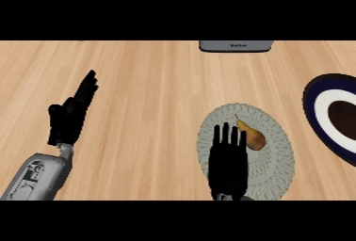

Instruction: Pick the squash from the placemat and place it in the plate

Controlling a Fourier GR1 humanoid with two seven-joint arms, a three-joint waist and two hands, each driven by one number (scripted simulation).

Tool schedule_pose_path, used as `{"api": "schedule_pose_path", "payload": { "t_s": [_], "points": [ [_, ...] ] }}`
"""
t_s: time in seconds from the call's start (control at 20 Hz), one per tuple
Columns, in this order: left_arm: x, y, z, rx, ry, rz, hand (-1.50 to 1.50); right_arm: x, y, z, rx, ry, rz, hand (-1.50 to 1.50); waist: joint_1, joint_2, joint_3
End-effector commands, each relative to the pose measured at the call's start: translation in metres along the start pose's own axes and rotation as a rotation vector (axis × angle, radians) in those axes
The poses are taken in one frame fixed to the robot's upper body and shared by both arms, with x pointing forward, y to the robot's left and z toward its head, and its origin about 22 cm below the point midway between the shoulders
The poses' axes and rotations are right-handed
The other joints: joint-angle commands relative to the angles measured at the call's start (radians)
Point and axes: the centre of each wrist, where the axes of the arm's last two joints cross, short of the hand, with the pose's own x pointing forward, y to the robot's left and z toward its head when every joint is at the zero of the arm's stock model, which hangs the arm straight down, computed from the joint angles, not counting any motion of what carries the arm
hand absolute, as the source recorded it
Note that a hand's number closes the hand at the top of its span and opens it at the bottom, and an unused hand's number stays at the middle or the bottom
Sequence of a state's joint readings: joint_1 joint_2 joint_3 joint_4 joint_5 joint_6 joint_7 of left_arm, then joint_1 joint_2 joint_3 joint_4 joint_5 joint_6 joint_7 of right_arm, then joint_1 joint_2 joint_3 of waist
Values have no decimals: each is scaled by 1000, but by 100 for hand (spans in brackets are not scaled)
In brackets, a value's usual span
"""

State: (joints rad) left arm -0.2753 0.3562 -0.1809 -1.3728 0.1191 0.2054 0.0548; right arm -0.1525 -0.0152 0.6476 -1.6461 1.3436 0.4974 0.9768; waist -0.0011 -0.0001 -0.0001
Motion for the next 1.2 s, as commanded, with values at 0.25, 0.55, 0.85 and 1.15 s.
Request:
{"api": "schedule_pose_path", "payload": {
  "t_s": [0.25, 0.55, 0.85, 1.15],
  "points": [
    [3, 18, 5, 5, 3, -10, 0, -15, 29, -22, 56, 126, 19, -150, 1, 0, 0],
    [-5, 2, 3, -8, 2, -2, 0, -12, 18, -31, -49, 67, 65, 150, 3, 0, 0],
    [-14, -11, 10, -18, -6, -5, 0, -25, 26, -55, -94, 63, 41, 150, 3, 1, 0],
    [-2, 21, 9, 54, 17, -5, 0, -162, 38, -59, -12, 12, -148, 150, -69, 6, 13]
  ]
}}
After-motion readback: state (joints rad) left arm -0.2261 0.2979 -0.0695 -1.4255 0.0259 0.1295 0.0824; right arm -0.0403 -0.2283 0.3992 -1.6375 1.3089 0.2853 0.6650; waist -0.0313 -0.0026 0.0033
